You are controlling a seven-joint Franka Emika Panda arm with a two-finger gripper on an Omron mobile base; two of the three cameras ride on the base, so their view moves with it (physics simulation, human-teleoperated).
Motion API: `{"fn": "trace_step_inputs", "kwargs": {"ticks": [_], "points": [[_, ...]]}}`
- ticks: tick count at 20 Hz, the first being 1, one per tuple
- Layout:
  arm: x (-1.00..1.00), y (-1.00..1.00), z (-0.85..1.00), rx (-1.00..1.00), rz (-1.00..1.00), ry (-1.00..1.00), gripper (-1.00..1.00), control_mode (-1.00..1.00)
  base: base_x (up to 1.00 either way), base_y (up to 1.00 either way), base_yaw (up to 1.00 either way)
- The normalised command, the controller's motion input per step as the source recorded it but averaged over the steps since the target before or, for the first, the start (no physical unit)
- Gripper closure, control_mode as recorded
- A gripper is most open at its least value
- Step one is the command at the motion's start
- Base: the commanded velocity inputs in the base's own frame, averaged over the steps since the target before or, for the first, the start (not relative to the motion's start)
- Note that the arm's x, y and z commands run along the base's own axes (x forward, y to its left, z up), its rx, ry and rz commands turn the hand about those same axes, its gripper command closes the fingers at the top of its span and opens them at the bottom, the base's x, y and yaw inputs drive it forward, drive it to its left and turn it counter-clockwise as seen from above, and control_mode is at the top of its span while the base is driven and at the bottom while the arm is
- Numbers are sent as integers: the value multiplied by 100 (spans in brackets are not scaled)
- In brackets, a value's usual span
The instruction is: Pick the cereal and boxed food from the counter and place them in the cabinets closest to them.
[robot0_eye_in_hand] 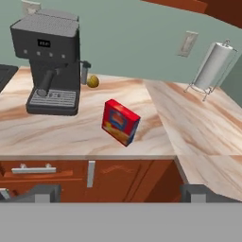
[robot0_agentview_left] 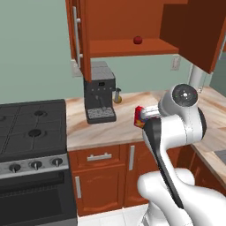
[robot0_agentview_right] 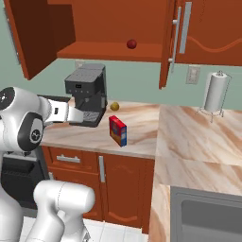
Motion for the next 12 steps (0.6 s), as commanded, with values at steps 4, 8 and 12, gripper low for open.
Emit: {"fn": "trace_step_inputs", "kwargs": {"ticks": [4, 8, 12], "points": [[0, 0, 0, 0, 0, 0, -100, 100, -1, -30, 0], [0, 0, 0, 0, 0, 0, -100, 100, 0, -2, 0], [0, 0, 0, 0, 0, 0, -100, 100, 7, -3, 0]]}}
